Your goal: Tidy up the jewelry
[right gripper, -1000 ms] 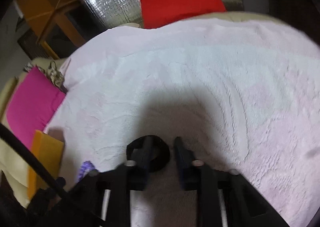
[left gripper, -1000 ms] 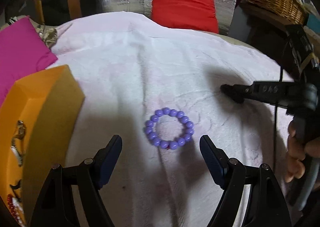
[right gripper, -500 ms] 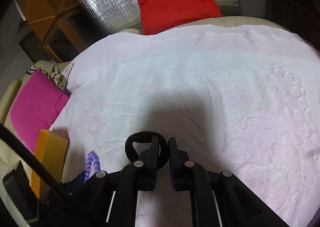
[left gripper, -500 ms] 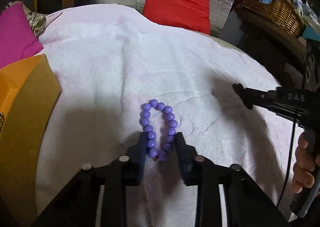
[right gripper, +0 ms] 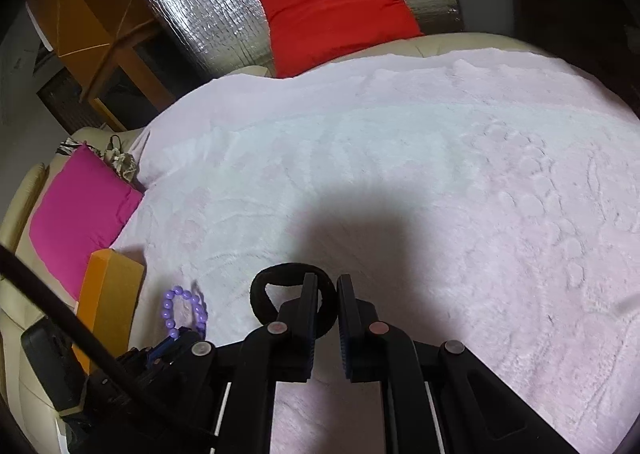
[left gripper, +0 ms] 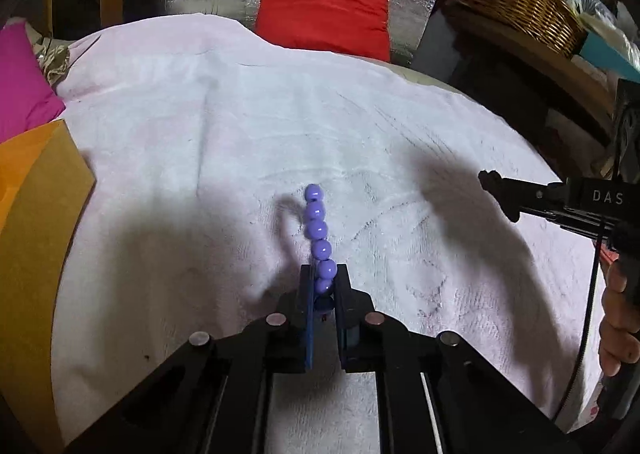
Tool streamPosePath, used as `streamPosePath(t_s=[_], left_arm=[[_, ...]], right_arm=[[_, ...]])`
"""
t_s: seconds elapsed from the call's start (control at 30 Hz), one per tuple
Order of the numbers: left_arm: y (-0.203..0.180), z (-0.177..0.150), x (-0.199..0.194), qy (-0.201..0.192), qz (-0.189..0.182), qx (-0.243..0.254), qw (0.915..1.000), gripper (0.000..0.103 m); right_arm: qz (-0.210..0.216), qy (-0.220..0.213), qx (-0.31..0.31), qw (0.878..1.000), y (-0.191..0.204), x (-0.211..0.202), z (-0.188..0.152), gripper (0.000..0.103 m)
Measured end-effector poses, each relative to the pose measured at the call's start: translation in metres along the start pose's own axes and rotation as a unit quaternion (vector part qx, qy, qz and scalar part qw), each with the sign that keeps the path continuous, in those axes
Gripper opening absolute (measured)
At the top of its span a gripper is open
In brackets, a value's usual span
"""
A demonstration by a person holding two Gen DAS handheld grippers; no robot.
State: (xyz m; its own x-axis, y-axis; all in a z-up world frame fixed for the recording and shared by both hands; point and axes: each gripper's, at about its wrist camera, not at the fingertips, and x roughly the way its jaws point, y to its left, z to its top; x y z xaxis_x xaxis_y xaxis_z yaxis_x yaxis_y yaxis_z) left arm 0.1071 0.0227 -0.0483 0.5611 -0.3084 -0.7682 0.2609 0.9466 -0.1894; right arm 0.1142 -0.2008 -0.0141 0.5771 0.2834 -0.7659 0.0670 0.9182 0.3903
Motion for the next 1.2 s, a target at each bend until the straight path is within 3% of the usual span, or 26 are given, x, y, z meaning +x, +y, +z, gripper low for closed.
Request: streamPosePath(t_s=[0.1, 0.47, 1.2], left_arm=[[0.006, 0.002, 0.006, 0.007, -0.007, -0.019, 0.9998, 0.011], [0.004, 0.004, 0.004, -0.006, 0.007, -0.017, 0.9998, 0.009], [0.005, -0.002, -0.073, -0.100, 0.052, 0.012, 0.9935, 0.009]], right_arm=[[-0.003, 0.007, 0.000, 1.000, -0.001, 0.004, -0.001, 0.010], [-0.009, 0.026, -0.004, 1.000, 0.000, 0.017, -0.002, 0.011], [0.026, -0.004, -0.046, 0.999, 0.060, -0.003, -0.020, 0.011]])
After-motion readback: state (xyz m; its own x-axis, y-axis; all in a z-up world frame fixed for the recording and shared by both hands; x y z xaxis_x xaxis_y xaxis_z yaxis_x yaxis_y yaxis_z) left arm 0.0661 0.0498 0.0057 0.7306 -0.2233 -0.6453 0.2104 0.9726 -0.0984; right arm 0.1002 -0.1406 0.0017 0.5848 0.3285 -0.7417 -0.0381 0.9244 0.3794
